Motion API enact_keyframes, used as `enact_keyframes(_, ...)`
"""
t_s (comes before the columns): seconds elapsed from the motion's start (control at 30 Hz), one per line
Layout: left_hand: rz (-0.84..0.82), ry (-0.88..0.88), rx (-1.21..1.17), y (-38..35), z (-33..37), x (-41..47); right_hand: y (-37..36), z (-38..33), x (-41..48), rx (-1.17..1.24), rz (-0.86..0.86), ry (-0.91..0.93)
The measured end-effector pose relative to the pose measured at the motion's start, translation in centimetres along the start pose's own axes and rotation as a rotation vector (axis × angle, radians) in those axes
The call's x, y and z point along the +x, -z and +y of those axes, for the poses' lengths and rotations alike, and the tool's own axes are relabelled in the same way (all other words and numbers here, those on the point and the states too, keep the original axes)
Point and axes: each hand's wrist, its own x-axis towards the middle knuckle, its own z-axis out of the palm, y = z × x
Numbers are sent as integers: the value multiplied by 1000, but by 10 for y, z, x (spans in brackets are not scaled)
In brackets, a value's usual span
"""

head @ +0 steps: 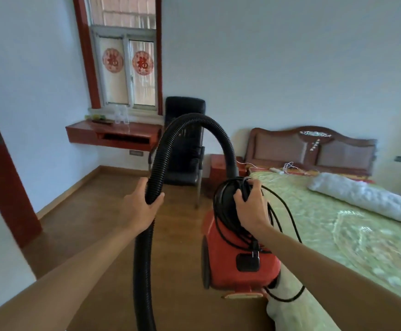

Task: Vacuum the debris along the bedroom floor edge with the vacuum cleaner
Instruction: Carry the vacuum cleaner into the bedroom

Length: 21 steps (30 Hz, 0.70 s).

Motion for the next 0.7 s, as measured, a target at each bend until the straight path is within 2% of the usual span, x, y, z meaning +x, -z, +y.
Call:
enact_keyframes(0.37, -268, -243, -174, -137, 205, 8, 229, 77, -13, -63, 372, -166)
enact_keyframes(0.7, -436, -429, -254, -287, 410, -66, 450, 191, -59, -182, 668, -282)
